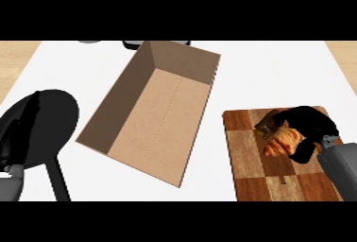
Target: Pick the croissant from the cutting board and place it in the cardboard box
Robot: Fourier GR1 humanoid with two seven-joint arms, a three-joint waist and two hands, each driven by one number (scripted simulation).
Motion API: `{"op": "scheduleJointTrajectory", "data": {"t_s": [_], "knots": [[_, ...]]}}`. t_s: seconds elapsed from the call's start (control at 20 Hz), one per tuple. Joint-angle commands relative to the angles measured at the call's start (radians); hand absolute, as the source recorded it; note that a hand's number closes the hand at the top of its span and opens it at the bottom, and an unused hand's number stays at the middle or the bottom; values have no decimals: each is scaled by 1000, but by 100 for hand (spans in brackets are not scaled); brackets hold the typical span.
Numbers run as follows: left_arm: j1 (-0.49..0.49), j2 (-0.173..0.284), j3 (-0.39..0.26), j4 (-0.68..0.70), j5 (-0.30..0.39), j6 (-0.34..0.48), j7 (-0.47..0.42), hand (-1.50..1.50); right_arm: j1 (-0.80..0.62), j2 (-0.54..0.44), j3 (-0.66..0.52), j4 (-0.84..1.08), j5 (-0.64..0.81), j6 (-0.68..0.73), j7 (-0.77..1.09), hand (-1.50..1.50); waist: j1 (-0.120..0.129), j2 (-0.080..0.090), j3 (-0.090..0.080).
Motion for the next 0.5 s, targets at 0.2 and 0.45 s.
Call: {"op": "scheduleJointTrajectory", "data": {"t_s": [0.2,0.45], "knots": [[41,-29,-23,-22,-18,7,-32,0,-158,98,-62,172,-79,-232,-326,150,31,18,14],[2,1,26,-5,-2,-15,-6,0,-247,77,-141,183,-75,-319,-353,150,0,9,12]]}}
